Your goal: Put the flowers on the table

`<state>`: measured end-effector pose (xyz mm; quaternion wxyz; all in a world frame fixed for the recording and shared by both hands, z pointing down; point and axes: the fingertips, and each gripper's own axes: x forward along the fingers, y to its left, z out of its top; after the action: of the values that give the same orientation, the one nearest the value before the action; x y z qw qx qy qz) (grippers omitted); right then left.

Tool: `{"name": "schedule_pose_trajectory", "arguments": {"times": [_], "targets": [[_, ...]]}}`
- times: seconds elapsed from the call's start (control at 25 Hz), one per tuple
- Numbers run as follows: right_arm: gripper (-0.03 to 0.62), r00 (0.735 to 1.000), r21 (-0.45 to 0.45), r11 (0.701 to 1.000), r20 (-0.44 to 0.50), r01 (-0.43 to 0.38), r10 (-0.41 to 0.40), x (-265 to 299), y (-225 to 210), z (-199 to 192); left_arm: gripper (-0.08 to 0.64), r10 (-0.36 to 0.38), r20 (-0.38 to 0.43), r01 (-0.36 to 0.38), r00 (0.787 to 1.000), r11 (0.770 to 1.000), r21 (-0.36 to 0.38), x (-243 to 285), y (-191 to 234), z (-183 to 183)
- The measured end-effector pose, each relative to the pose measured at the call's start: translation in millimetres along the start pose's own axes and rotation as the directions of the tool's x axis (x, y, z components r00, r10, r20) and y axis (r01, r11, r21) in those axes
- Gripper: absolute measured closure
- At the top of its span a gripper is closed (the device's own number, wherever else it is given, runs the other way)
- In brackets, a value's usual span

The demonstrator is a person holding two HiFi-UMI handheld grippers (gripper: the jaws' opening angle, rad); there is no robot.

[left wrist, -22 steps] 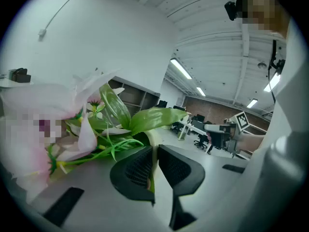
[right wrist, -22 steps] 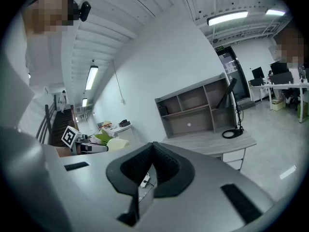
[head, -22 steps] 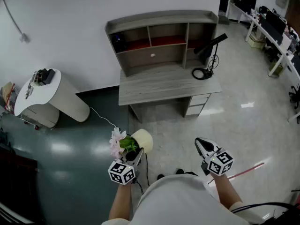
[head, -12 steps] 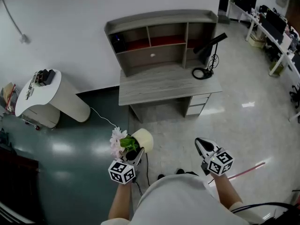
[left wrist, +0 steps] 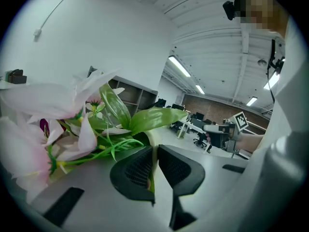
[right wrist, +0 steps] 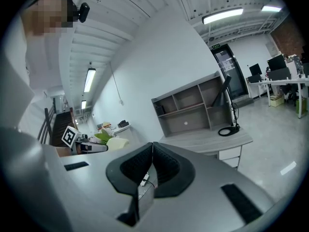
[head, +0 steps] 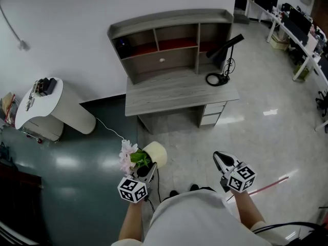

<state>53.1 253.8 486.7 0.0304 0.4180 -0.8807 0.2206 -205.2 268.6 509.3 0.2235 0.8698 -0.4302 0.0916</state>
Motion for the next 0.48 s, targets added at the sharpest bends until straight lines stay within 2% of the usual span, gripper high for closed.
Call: {"name": "schedule_pose_trajectory", "arguments": {"times": [0.28, 0.48], "targets": [[0.574, 0.998, 0.001, 0.999, -0.058, -0.036, 0.036, -14, -35, -9, 0.508, 0.022, 0.015, -0.021, 1.0, 0.999, -0.026, 24, -22, -6], [0.574, 0.996, -0.011, 0.999, -0.066, -0.053, 0.052, -17, -55, -4, 0.508, 0.038, 0.007, -0.038, 0.999, 0.999, -0.035, 40, -27, -12]]}}
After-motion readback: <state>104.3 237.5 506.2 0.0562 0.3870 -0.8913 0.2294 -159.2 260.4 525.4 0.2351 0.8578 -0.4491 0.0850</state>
